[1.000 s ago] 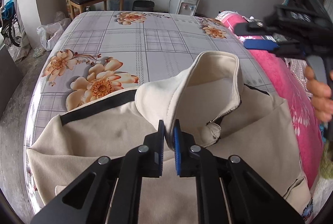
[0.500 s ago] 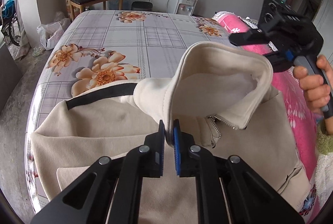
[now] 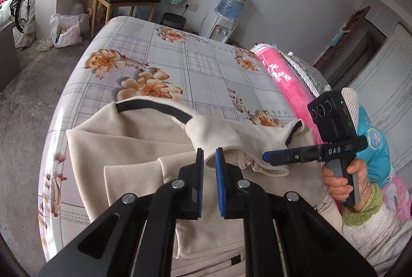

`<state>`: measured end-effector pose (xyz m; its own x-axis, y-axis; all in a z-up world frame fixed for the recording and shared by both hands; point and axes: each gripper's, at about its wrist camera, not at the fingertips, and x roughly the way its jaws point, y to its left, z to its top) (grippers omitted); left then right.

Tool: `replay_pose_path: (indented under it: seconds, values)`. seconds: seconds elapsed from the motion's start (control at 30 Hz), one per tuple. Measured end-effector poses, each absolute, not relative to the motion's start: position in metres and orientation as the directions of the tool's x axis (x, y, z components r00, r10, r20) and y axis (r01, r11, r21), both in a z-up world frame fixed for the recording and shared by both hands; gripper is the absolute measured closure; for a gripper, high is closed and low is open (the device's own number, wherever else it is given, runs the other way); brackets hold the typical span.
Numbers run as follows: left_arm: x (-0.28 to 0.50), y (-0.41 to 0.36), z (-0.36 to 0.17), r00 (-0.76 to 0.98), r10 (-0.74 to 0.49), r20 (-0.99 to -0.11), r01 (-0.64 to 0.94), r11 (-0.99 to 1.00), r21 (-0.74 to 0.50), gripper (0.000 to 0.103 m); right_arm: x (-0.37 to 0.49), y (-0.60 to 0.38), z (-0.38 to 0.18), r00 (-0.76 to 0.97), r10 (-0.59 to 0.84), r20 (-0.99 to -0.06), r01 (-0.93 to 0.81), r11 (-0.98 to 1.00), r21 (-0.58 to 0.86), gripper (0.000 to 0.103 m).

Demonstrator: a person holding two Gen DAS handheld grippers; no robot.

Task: Fold large clothes

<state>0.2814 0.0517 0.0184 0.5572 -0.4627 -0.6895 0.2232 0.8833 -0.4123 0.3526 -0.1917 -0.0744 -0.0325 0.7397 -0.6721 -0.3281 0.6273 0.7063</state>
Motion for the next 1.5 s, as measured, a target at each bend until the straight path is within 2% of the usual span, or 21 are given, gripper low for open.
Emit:
replay_pose_path:
  seconds: [0.17, 0.27, 0.33, 0.37, 0.43, 0.6, 0.67, 0.77, 0.87, 0.97, 1.13, 1.27, 1.37, 1.4, 1.5]
  values:
    - [0.326, 0.026, 0.027, 0.53, -0.547, -0.648, 0.305, 0.836, -0.456, 0.093, 0.347, -0.187, -0.072, 0.046, 0.67, -0.741, -0.413, 0.688, 0.596, 0.063]
    - [0.361, -0.003, -0.005, 0.438, -0.531, -0.725, 0.299, 0.847, -0.44, 0.093, 0.337, -0.181, -0.066, 0.098, 0.601, -0.793, -0.467, 0.732, 0.496, 0.063]
    - [0.37, -0.015, -0.033, 0.382, -0.438, -0.814, 0.267, 0.895, -0.357, 0.093, 0.331, -0.188, -0.057, 0.133, 0.576, -0.807, -0.473, 0.752, 0.459, 0.06]
    - [0.37, -0.015, -0.044, 0.357, -0.426, -0.831, 0.257, 0.9, -0.351, 0.093, 0.329, -0.196, -0.052, 0.156, 0.577, -0.802, -0.463, 0.76, 0.457, 0.055]
    - [0.363, -0.006, -0.052, 0.366, -0.456, -0.811, 0.245, 0.888, -0.389, 0.093, 0.326, -0.216, -0.041, 0.226, 0.578, -0.784, -0.41, 0.787, 0.461, 0.048]
    - [0.351, 0.012, -0.058, 0.375, -0.496, -0.783, 0.214, 0.868, -0.447, 0.093, 0.345, -0.27, -0.053, 0.269, 0.596, -0.757, -0.167, 0.803, 0.572, 0.047]
    - [0.348, 0.014, -0.058, 0.379, -0.498, -0.78, 0.213, 0.867, -0.45, 0.093, 0.351, -0.27, -0.069, 0.237, 0.597, -0.766, -0.107, 0.8, 0.59, 0.063]
    - [0.345, 0.013, -0.058, 0.388, -0.49, -0.78, 0.218, 0.872, -0.439, 0.093, 0.353, -0.269, -0.081, 0.23, 0.59, -0.774, -0.051, 0.801, 0.596, 0.076]
    - [0.34, 0.013, -0.059, 0.392, -0.49, -0.779, 0.218, 0.872, -0.439, 0.093, 0.35, -0.275, -0.075, 0.26, 0.594, -0.761, -0.048, 0.795, 0.604, 0.086]
    - [0.339, 0.01, -0.06, 0.388, -0.489, -0.781, 0.204, 0.872, -0.445, 0.093, 0.355, -0.277, -0.063, 0.294, 0.587, -0.754, -0.068, 0.8, 0.596, 0.088]
    - [0.336, 0.0, -0.059, 0.4, -0.469, -0.787, 0.215, 0.883, -0.417, 0.093, 0.365, -0.267, -0.064, 0.307, 0.503, -0.808, -0.105, 0.861, 0.497, 0.087]
    - [0.334, 0.001, -0.06, 0.409, -0.474, -0.78, 0.224, 0.881, -0.418, 0.093, 0.355, -0.264, -0.071, 0.3, 0.435, -0.849, -0.089, 0.899, 0.429, 0.071]
    - [0.334, 0.003, -0.061, 0.409, -0.482, -0.775, 0.224, 0.876, -0.427, 0.093, 0.338, -0.263, -0.043, 0.4, 0.333, -0.854, -0.108, 0.942, 0.317, 0.071]
    - [0.334, 0.004, -0.062, 0.409, -0.485, -0.773, 0.223, 0.874, -0.431, 0.093, 0.334, -0.262, -0.034, 0.422, 0.333, -0.843, -0.131, 0.943, 0.306, 0.071]
    - [0.332, 0.004, -0.062, 0.418, -0.488, -0.766, 0.225, 0.873, -0.434, 0.093, 0.325, -0.246, -0.021, 0.413, 0.448, -0.793, -0.233, 0.894, 0.384, 0.071]
